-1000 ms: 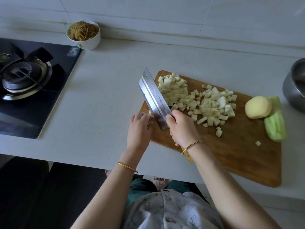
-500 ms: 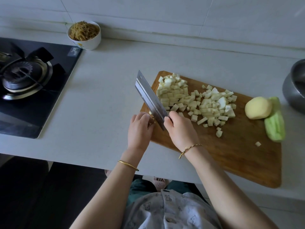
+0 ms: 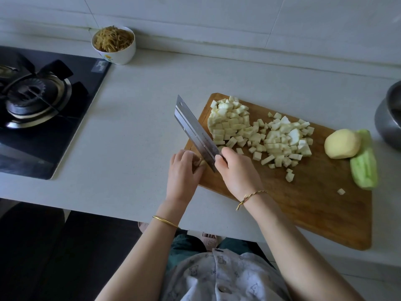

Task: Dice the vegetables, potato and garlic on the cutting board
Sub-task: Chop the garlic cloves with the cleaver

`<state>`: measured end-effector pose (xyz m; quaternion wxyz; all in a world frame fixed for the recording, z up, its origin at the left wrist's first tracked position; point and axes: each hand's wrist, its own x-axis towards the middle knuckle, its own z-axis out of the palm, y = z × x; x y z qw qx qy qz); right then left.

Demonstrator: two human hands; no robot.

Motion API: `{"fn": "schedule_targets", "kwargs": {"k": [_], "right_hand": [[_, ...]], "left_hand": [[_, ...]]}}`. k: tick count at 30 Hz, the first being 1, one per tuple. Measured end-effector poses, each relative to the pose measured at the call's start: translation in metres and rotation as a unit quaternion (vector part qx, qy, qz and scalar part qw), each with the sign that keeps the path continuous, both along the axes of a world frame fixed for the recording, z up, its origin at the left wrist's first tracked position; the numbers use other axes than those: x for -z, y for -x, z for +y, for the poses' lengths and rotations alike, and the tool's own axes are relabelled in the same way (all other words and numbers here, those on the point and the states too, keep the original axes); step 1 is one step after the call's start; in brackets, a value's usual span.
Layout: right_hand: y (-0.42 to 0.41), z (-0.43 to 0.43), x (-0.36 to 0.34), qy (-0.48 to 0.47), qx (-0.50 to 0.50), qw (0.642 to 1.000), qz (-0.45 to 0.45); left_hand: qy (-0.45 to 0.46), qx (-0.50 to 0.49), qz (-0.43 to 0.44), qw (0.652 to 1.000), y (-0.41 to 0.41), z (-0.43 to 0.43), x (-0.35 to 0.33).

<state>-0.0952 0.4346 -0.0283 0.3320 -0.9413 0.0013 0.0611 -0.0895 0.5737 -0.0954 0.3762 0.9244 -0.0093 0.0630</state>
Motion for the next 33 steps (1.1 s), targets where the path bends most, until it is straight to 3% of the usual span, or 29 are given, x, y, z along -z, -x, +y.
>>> {"fn": "schedule_targets", "kwargs": {"k": [14,28,33], "right_hand": [[-0.001,0.0,-0.004,0.0,-0.017,1.0,0.015],[-0.01,0.015,-0.007,0.067,-0.031,0.996,0.06],[-0.015,0.006,0.001,-0.027,0.036,0.995,0.089]], "left_hand": [[0.022,-0.035,-0.009,0.999,0.002,-0.006,0.003],[0.031,-0.039,-0.029,0.998,-0.001,-0.006,0.002],[0.041,-0.043,-0.015,0.998,0.001,-0.007,0.001]]}}
